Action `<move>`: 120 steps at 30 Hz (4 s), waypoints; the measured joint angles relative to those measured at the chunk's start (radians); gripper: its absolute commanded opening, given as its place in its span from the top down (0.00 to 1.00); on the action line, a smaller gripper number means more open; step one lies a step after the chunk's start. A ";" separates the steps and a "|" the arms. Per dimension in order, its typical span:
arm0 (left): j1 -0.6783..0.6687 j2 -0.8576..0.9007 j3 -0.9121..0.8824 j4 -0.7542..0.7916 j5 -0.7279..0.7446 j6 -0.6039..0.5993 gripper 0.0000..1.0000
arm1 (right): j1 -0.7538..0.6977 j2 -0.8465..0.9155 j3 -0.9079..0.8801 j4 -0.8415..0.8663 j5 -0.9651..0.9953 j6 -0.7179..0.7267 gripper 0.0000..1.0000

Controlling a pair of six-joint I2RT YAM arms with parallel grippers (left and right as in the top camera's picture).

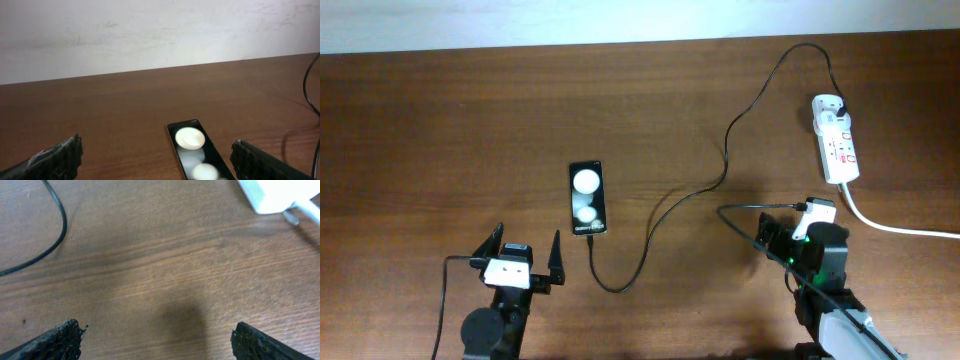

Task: Plug charger to phone and switch on socket

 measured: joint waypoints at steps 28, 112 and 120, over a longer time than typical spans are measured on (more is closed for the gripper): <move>0.000 -0.001 0.000 0.000 0.000 0.000 0.01 | 0.000 -0.463 -0.131 -0.249 -0.013 -0.002 0.01; 0.000 -0.002 0.000 0.000 0.000 0.000 0.01 | 0.057 -1.073 -0.131 -0.364 -0.013 -0.116 0.01; 0.000 -0.002 0.000 0.000 0.000 0.000 0.01 | 0.057 -1.073 -0.131 -0.364 -0.013 -0.116 0.01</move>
